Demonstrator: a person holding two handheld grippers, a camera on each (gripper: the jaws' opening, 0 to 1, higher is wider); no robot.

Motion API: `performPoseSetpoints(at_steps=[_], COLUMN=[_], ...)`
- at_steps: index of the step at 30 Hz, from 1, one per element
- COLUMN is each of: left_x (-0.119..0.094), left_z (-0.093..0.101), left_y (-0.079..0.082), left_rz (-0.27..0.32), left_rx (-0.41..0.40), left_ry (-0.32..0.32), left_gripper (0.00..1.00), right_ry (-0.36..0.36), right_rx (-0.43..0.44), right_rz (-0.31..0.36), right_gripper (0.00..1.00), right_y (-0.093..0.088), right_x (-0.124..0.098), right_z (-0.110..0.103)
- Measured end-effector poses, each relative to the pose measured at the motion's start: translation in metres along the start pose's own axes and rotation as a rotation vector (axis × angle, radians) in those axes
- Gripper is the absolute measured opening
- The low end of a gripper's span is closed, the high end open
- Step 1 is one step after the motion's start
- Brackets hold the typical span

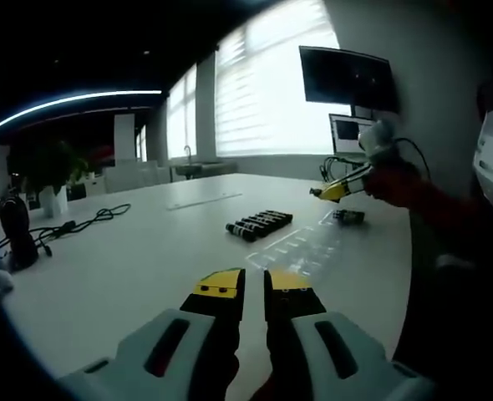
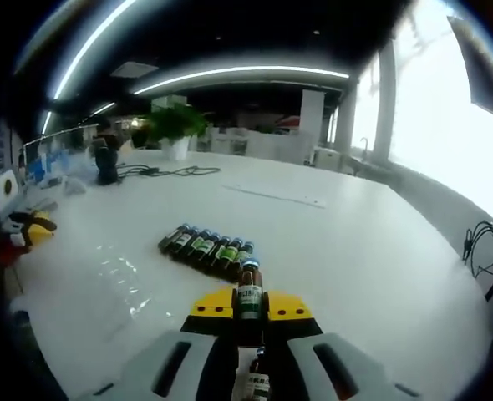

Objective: Grip medicine bottles put into box

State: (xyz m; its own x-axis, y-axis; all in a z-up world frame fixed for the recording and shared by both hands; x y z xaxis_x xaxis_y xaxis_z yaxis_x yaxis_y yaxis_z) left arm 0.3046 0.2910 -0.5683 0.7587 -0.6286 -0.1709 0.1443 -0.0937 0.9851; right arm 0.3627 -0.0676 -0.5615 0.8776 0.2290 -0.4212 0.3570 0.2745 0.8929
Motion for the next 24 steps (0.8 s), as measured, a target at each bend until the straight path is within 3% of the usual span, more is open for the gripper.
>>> performPoseSetpoints(at_steps=[10, 24], left_x=[0.002, 0.003], left_z=[0.001, 0.003], left_y=[-0.003, -0.003], left_rz=[-0.012, -0.013], left_rx=[-0.002, -0.004], left_ry=[-0.001, -0.006], left_gripper=[0.03, 0.03], right_ry=[-0.012, -0.027], right_rx=[0.034, 0.061], right_rz=[-0.046, -0.083], right_gripper=[0.07, 0.07], right_y=[-0.020, -0.033], right_x=[-0.011, -0.024], right_z=[-0.005, -0.013])
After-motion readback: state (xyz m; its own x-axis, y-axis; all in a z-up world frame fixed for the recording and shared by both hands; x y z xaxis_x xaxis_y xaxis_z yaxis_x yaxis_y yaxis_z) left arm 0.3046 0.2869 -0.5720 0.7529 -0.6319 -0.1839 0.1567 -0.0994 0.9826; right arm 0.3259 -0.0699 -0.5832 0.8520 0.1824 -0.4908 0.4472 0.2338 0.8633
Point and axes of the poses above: the point that each gripper's makers call its tool centre point, and the gripper's own axes: x roughly forward along the fingers, z roughly to its right, y roughly out of its top, the point moved 8 cm from there along -x, roughly backward along the fingers, and after that the axes turned 4 degrees about -x, right-handed, at the moved point
